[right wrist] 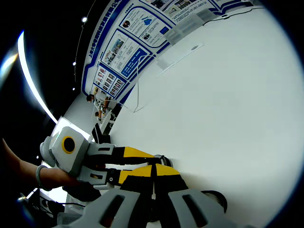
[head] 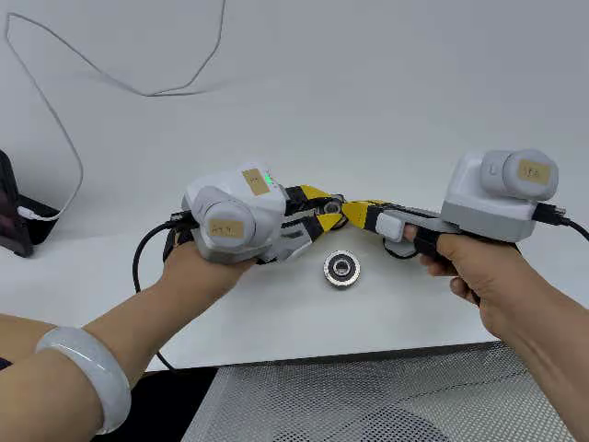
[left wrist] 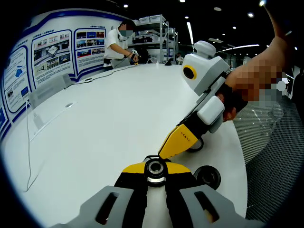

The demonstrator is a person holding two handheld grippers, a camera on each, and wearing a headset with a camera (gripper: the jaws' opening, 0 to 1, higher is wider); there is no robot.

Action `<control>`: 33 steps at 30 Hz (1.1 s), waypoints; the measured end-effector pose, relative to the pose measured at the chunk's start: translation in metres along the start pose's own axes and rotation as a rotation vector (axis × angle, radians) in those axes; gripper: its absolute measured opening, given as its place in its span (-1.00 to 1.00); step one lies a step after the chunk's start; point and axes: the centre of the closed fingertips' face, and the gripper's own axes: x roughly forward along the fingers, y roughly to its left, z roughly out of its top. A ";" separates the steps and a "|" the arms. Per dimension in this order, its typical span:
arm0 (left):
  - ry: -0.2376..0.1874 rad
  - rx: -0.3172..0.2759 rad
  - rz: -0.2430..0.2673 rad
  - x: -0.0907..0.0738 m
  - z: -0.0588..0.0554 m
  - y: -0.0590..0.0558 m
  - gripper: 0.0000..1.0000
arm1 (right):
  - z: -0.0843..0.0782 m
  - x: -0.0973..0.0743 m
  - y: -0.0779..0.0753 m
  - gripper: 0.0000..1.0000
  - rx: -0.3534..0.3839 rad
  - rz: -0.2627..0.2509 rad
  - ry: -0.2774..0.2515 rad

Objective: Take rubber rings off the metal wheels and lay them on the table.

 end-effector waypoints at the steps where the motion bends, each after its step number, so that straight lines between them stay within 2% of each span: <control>1: 0.001 0.002 0.000 0.000 0.000 0.000 -0.74 | 0.000 0.000 0.002 -0.98 0.004 0.008 0.001; 10: -0.001 0.003 -0.004 0.000 0.000 0.001 -0.74 | 0.000 -0.001 0.010 -0.98 0.008 0.039 0.008; 20: -0.002 -0.003 -0.021 -0.001 0.001 -0.002 -0.68 | -0.001 0.001 0.004 -0.98 0.009 0.012 -0.001; 25: -0.028 0.008 -0.029 -0.006 0.008 -0.006 -0.56 | -0.001 0.000 0.002 -0.98 0.021 0.007 -0.006; 27: -0.028 0.016 -0.017 -0.008 0.009 -0.005 -0.55 | -0.001 0.001 0.003 -0.98 0.020 0.007 -0.008; 33: -0.013 0.008 0.003 -0.015 -0.001 0.000 -0.51 | -0.001 0.000 0.005 -0.98 0.021 0.013 -0.009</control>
